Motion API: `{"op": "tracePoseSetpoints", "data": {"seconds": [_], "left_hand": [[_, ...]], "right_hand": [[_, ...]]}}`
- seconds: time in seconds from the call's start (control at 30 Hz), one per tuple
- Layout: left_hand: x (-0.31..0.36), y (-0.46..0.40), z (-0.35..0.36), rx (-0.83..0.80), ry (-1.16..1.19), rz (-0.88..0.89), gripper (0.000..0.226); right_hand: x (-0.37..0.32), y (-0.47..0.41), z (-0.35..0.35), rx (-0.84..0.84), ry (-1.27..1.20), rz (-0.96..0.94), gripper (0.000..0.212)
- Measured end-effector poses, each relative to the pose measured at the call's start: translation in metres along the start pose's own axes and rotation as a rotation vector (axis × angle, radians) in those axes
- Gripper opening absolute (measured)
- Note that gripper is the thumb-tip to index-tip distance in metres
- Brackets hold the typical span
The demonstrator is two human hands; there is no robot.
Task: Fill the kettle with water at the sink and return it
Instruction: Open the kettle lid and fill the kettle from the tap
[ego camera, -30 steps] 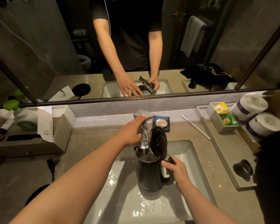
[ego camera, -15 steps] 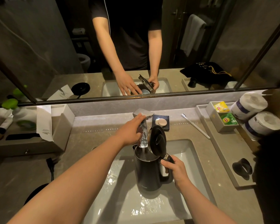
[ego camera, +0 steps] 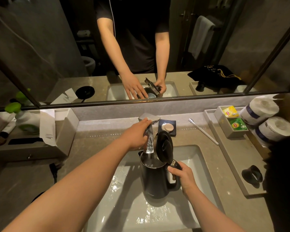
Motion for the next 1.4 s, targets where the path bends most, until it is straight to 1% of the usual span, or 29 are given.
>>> {"op": "tracePoseSetpoints", "data": {"seconds": [0.1, 0.23, 0.4, 0.57, 0.73, 0.8, 0.97, 1.07, 1.17, 1.23, 1.33, 1.4], "left_hand": [[0.001, 0.000, 0.000, 0.010, -0.036, 0.012, 0.069], [0.001, 0.000, 0.001, -0.008, -0.048, 0.012, 0.070], [0.002, 0.002, 0.001, -0.018, -0.019, 0.005, 0.072], [0.002, 0.002, 0.001, -0.015, 0.021, -0.002, 0.071], [0.001, 0.002, 0.002, -0.019, 0.037, -0.003, 0.071], [0.001, 0.002, 0.002, -0.022, 0.034, -0.005, 0.072], [0.000, 0.002, 0.003, -0.033, 0.038, 0.002, 0.075], [-0.001, 0.002, 0.004, -0.036, 0.037, -0.002, 0.076], [-0.002, 0.001, 0.005, -0.038, 0.033, -0.004, 0.077], [-0.003, 0.000, 0.005, -0.044, 0.004, 0.007, 0.077], [-0.002, 0.000, 0.010, -0.099, -0.163, 0.083, 0.071], [-0.002, 0.001, 0.015, -0.116, -0.223, 0.103, 0.069]], "right_hand": [[-0.001, -0.001, 0.000, 0.000, 0.009, 0.002, 0.016], [-0.002, -0.001, -0.002, 0.009, 0.010, 0.009, 0.017], [-0.003, -0.001, -0.001, 0.023, 0.013, -0.001, 0.008], [-0.004, -0.001, -0.004, 0.023, 0.011, 0.001, 0.016], [-0.003, -0.001, -0.004, 0.004, 0.012, -0.003, 0.013], [-0.003, -0.001, -0.004, -0.003, 0.014, -0.004, 0.015], [-0.002, -0.004, -0.004, 0.002, 0.021, -0.008, 0.035], [-0.003, -0.005, -0.004, 0.010, 0.019, -0.016, 0.038], [-0.003, -0.005, -0.005, 0.012, 0.017, -0.018, 0.035], [-0.003, -0.005, -0.005, 0.011, 0.013, -0.022, 0.034], [-0.003, -0.006, -0.005, 0.002, 0.008, -0.028, 0.038], [-0.003, -0.006, -0.005, -0.005, 0.009, -0.029, 0.039]]}}
Point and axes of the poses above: each hand's wrist, its own y-axis away from the middle knuckle, its own z-axis out of the palm, x = y × z, the point moved 3 cm from there along -y, towards the middle knuckle, and after that the axes turned 2 degrees about y, right-handed, at the moved point
